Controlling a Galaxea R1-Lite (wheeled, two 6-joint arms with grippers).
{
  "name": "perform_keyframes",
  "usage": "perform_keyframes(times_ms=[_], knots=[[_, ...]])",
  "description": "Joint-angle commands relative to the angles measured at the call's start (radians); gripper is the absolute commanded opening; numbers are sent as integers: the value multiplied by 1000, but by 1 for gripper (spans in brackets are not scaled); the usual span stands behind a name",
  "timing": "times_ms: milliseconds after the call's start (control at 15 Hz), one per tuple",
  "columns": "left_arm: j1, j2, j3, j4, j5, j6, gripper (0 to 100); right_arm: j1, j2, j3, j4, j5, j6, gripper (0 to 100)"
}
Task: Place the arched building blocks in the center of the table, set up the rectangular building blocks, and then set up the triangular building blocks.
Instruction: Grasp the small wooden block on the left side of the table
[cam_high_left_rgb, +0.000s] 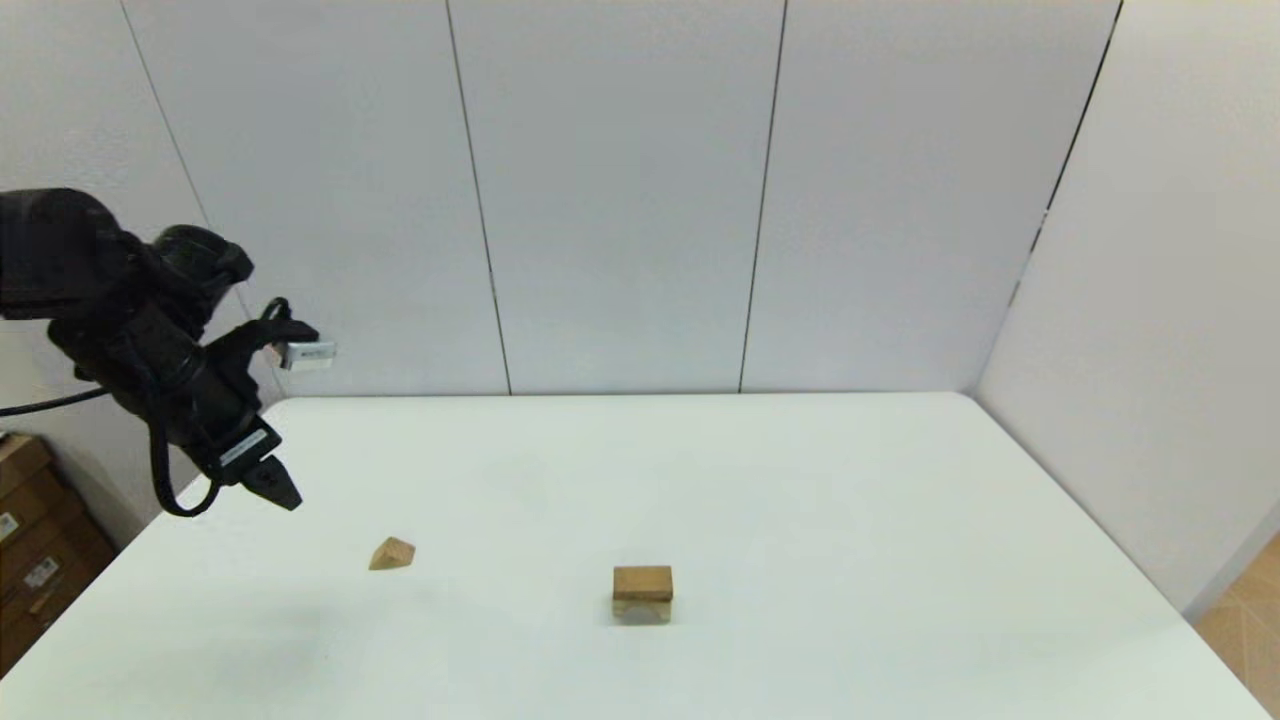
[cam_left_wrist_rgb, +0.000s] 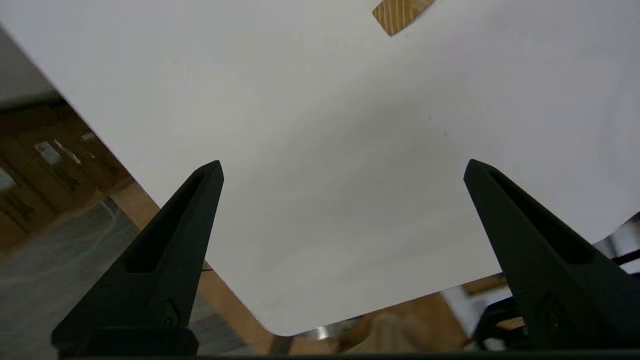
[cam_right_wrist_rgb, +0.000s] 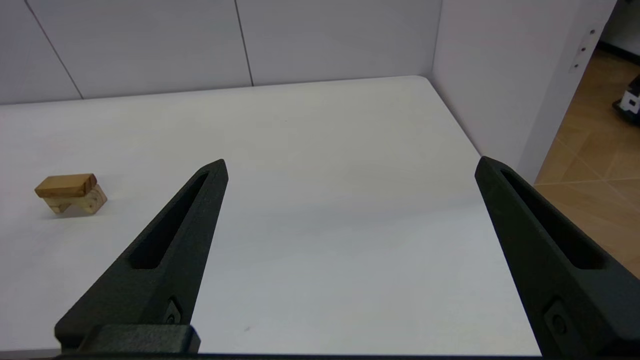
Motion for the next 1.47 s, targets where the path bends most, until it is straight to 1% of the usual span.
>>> perform_keyframes(times_ms=[67, 333, 400, 800, 1067, 1467], knots=[[-15, 226, -143, 47, 7, 259, 100, 0, 1, 2, -2, 1, 1, 100], [-34, 345, -207, 50, 12, 543, 100, 0, 1, 0, 0, 1, 1, 100], [-47, 367, -221, 53, 16, 575, 100, 0, 1, 2, 0, 1, 1, 100], [-103, 436, -255, 78, 41, 586, 100, 0, 1, 0, 0, -1, 1, 100], [-104, 474, -276, 78, 98, 586, 100, 0, 1, 0, 0, -1, 1, 100], [-127, 511, -296, 82, 93, 580, 100, 0, 1, 0, 0, 1, 1, 100]])
